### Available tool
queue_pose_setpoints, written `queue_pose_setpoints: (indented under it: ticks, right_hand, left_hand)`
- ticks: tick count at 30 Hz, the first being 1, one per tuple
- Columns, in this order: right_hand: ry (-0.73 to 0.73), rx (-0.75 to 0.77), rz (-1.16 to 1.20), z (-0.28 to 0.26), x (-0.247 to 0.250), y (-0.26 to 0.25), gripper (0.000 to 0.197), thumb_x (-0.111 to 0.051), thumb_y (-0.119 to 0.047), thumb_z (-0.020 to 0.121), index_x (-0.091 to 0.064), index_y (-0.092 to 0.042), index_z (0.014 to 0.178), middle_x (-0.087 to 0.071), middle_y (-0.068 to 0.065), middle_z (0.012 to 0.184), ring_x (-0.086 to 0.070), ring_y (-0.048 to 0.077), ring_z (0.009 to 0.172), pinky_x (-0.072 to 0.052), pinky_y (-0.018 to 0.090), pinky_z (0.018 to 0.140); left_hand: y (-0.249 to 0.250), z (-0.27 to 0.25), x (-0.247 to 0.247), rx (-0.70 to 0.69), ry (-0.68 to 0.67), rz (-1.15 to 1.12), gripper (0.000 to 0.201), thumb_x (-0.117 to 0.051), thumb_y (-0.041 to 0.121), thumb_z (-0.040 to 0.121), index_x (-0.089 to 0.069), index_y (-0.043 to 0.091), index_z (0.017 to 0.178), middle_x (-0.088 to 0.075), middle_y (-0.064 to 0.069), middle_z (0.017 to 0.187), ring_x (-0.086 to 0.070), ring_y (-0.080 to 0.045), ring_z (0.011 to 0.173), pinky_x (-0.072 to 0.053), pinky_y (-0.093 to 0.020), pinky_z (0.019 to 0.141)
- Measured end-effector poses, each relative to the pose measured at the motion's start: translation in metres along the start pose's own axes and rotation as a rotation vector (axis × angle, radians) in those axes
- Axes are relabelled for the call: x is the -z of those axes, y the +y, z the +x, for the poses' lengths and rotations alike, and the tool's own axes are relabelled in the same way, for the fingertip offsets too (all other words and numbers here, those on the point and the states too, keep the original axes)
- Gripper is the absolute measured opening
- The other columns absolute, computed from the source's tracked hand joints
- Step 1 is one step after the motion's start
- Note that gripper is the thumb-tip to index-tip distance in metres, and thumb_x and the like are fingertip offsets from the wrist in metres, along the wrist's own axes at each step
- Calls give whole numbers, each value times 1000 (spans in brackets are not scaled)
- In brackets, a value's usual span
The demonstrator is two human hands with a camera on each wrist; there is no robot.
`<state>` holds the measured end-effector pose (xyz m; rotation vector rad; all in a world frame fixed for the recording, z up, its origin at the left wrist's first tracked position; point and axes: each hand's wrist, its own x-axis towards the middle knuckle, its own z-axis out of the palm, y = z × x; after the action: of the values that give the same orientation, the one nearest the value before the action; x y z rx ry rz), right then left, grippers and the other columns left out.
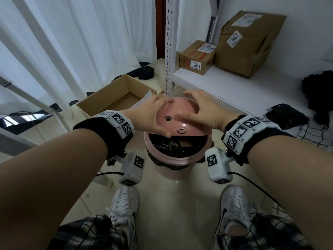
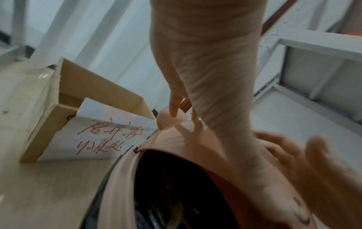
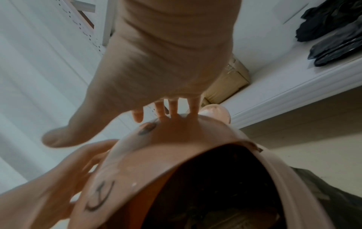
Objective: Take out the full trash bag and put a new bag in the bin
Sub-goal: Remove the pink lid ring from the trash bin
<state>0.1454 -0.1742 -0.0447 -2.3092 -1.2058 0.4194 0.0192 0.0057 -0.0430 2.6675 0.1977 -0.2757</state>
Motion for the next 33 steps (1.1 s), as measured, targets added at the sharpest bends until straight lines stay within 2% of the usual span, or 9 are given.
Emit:
queue_pose_setpoints:
  ticks: [3,8,11,13,20,25,29,31,33]
  right_hand:
    - [-1,2,-65,4,-6,1,102,-45,-89,54,-32,-34,138,-36,-1,142,-38,19,132,-35,52,108]
    - [-21,-16,-43,6,-8,5,89,-53,-77,64,-33,-31,138,-38,2,139,-36,21,130,-35,45,110]
    - [1,-14,-168,9,-8,9,69,-61,-49,80,-31,-33,140,-40,3,137,-39,25,128,-36,45,108]
    - [39,-32,-251,10,-8,9,62,-56,-34,88,-28,-35,143,-44,5,134,-43,28,123,-39,46,104]
    - [198,-124,-437,6,-8,-9,49,-39,-18,95,-34,-26,143,-37,17,124,-42,35,114,-43,44,92]
    - [246,-96,-422,-5,-12,0,35,-44,-8,89,-46,-11,125,-40,17,116,-50,36,98,-46,40,79]
    - [301,125,-307,-18,-14,-5,29,-59,-20,87,-47,-4,107,-44,17,112,-50,29,85,-45,39,71]
    - [161,205,-324,-24,-23,-13,30,-61,-34,86,-49,-10,99,-47,8,102,-50,23,83,-45,38,72]
    - [-62,191,-391,-28,-42,-21,37,-59,-48,84,-50,-15,98,-51,1,96,-55,22,84,-47,35,71]
  left_hand:
    - [6,-2,4,-32,-1,155,112,-77,57,61,-12,28,148,-21,0,148,-32,-19,132,-34,-34,110]
    - [0,1,8,6,206,95,52,-53,41,91,-40,24,138,-59,-7,124,-58,-26,110,-46,-33,91]
    - [-3,1,5,68,185,39,53,-48,40,95,-35,26,144,-58,-10,130,-55,-28,116,-41,-33,94]
    - [-3,5,3,114,200,7,53,-46,38,96,-32,25,145,-55,-12,134,-51,-29,122,-38,-32,98]
    - [-3,8,-13,241,145,-90,64,-50,29,96,-16,25,151,-50,-16,139,-52,-31,120,-42,-33,99]
    - [-5,5,-32,220,173,8,57,-50,33,95,-29,13,143,-52,-14,134,-53,-31,117,-41,-33,94]
    - [-6,9,-40,342,173,-72,46,-51,33,94,-39,12,133,-61,-15,116,-61,-33,101,-49,-33,85]
    - [-4,10,-39,363,178,-142,40,-52,30,93,-44,12,128,-64,-16,110,-63,-34,98,-53,-41,86]
    - [-2,11,-35,320,195,-91,28,-47,21,95,-51,8,119,-66,-18,105,-63,-34,97,-52,-39,86]
